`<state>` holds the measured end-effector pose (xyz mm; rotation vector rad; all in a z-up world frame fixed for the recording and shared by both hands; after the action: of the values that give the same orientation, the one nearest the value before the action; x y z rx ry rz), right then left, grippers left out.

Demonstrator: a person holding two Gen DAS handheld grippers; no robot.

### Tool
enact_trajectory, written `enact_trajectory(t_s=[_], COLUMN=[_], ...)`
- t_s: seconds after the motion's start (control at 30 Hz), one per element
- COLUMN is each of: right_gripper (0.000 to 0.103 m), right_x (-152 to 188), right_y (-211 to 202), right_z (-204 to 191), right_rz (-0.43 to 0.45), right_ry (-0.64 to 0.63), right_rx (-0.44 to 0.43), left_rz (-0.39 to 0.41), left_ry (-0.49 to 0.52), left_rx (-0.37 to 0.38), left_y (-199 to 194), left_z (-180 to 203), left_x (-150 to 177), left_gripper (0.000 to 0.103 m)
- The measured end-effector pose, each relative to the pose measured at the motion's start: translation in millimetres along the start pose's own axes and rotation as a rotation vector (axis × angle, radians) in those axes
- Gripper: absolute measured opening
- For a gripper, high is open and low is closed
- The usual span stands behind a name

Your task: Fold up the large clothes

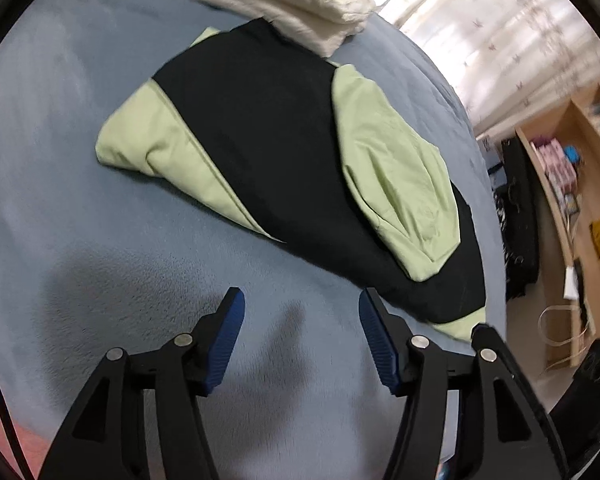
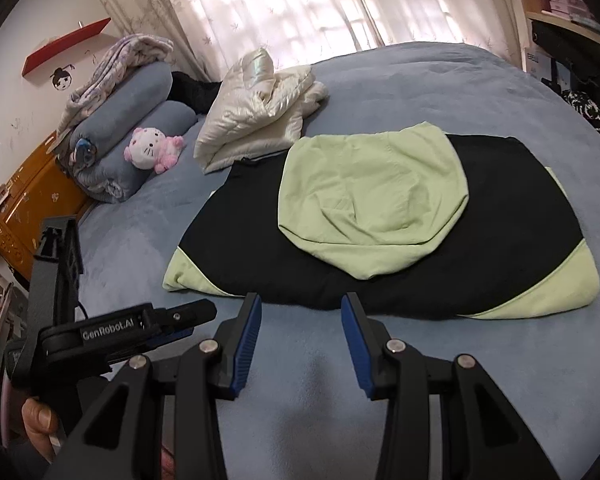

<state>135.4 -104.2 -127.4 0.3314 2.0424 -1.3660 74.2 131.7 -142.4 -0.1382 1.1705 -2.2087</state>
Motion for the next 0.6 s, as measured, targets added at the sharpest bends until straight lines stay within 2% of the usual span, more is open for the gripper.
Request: enact_trajectory(t_s=[0.33, 0.6], right_gripper=[0.042, 0.042], right_x=[-3, -27], right_y=[42, 71], right_z=[14, 25], right_rz=[-0.044, -0.020], right_ry=[0.018, 0.026], right_rx=[0.006, 0.019], left_rz=[0.019, 0.140], left_ry=[-0.095, -0.113], left_rx=[0.047, 0.100], left_y=[33, 53], left_z=[-22, -26], left_x=[-28, -72], left_gripper=[0.058, 0.058])
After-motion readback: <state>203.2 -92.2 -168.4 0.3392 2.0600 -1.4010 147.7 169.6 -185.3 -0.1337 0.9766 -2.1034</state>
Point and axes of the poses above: each gripper's, at about its wrist camera, not at the fingertips, and y roughly the way its jaws point, z to its right, x to its underside, the point moved 10 cm from there along y, roughly the way its jaws point, and after that the axes turned 7 degrees about -y, right-handed, at the moved point
